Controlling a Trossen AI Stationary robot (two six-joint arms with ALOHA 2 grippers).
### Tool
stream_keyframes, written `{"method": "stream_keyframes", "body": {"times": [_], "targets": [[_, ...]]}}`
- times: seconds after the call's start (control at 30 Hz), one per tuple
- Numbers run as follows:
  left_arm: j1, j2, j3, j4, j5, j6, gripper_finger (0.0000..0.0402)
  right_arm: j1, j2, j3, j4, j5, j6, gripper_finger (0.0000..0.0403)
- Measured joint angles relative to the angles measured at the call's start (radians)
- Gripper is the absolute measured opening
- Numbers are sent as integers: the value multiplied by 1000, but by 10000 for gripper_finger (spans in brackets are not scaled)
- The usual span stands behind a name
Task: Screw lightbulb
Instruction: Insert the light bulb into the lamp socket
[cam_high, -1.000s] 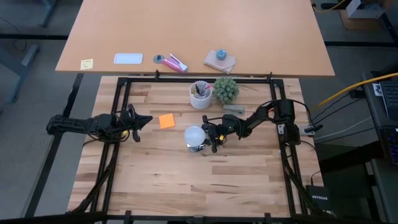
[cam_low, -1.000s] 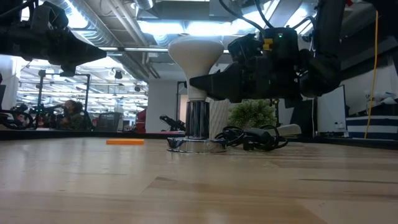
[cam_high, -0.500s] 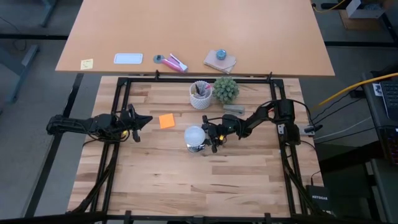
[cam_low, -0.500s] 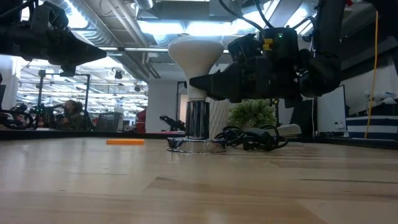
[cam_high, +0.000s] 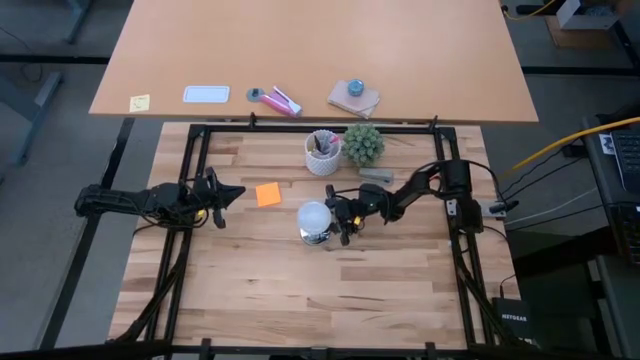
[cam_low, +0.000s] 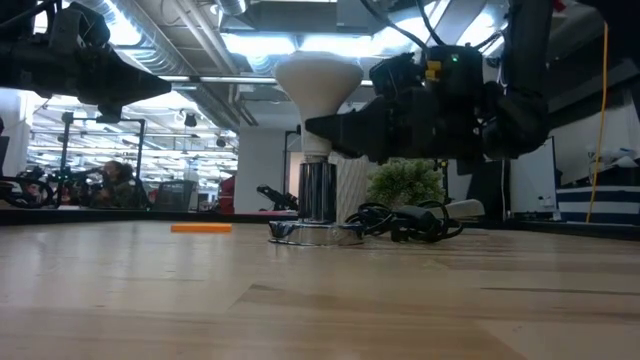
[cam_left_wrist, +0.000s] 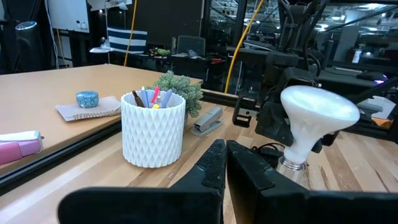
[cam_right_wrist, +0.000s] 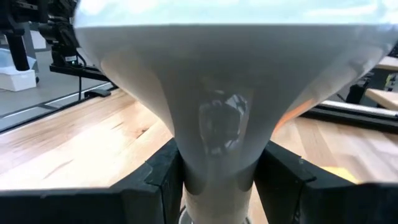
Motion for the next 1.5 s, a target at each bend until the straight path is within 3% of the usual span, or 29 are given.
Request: {"method": "stream_keyframes", "body": {"times": [0.27, 1.5], "targets": [[0, 0, 0, 0, 0, 0, 5, 0, 72, -18, 133, -2, 50, 160], [0, 0, 0, 0, 0, 0, 5, 0, 71, -17, 120, 24, 33, 167]]}}
